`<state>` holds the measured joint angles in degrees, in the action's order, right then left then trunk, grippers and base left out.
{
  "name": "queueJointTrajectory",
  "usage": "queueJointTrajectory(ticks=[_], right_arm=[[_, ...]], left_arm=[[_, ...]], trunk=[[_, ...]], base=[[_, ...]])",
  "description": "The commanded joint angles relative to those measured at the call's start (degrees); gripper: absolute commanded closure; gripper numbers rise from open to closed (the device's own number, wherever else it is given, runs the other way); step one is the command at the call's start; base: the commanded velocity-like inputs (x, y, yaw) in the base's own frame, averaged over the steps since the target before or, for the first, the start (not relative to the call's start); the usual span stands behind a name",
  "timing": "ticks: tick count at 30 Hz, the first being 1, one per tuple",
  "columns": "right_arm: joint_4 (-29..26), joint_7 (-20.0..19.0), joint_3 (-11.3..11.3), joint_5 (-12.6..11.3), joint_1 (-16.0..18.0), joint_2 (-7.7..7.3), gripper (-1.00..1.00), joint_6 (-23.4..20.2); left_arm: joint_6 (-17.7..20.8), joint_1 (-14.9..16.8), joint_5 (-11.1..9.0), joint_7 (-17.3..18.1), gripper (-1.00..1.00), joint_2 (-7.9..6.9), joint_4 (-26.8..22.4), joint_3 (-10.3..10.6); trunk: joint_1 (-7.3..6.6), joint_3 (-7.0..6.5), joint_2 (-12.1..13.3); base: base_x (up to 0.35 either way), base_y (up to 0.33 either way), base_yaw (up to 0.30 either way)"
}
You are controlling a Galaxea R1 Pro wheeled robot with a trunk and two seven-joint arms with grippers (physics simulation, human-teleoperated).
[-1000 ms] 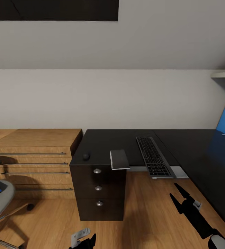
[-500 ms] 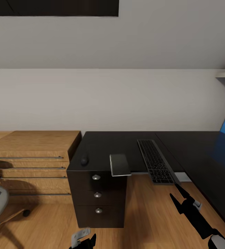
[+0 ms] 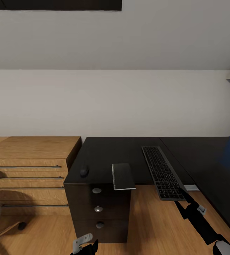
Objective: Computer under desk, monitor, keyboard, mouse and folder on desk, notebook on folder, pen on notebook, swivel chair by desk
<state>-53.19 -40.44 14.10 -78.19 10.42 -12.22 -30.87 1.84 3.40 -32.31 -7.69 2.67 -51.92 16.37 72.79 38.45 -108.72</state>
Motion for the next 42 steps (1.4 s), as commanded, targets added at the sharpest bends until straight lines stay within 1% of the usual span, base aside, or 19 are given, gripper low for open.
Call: queueJointTrajectory(ticks=[1, 13, 22, 40, 41, 42], right_arm=[[0.0, 0.0, 0.0, -0.4, 0.0, 0.0, -1.0, -0.4], [0.0, 0.0, 0.0, -0.4, 0.0, 0.0, -1.0, -0.4], [0.0, 0.0, 0.0, -0.4, 0.0, 0.02, -1.0, -0.4], [0.1, 0.0, 0.0, -0.3, 0.0, 0.02, -1.0, -0.5], [0.1, 0.0, 0.0, -0.3, 0.0, 0.02, 1.0, -0.5], [0.1, 0.1, 0.0, -0.3, 0.0, 0.01, 1.0, -0.5]], left_arm=[[0.2, 0.0, -0.4, -0.4, -1.0, -0.03, -0.1, 0.1], [0.2, 0.0, -0.4, -0.4, -1.0, -0.03, -0.1, 0.1], [0.2, 0.0, -0.4, -0.4, -1.0, -0.03, -0.1, 0.1], [0.2, 0.0, -0.4, -0.4, -1.0, -0.03, -0.1, 0.1], [0.2, 0.0, -0.4, -0.4, -1.0, -0.03, -0.1, 0.1], [0.2, 0.0, -0.4, -0.4, -1.0, -0.03, -0.1, 0.1]], trunk=[[0.0, 0.06, 0.0], [0.0, 0.06, 0.0], [0.0, 0.06, 0.0], [0.0, 0.06, 0.0], [0.0, 0.06, 0.0], [0.0, 0.06, 0.0]], base=[[0.017, 0.0, 0.0], [0.01, 0.0, 0.0], [0.125, 0.0, 0.0], [0.006, 0.0, 0.0], [0.0, 0.0, 0.0], [0.0, 0.0, 0.0]])
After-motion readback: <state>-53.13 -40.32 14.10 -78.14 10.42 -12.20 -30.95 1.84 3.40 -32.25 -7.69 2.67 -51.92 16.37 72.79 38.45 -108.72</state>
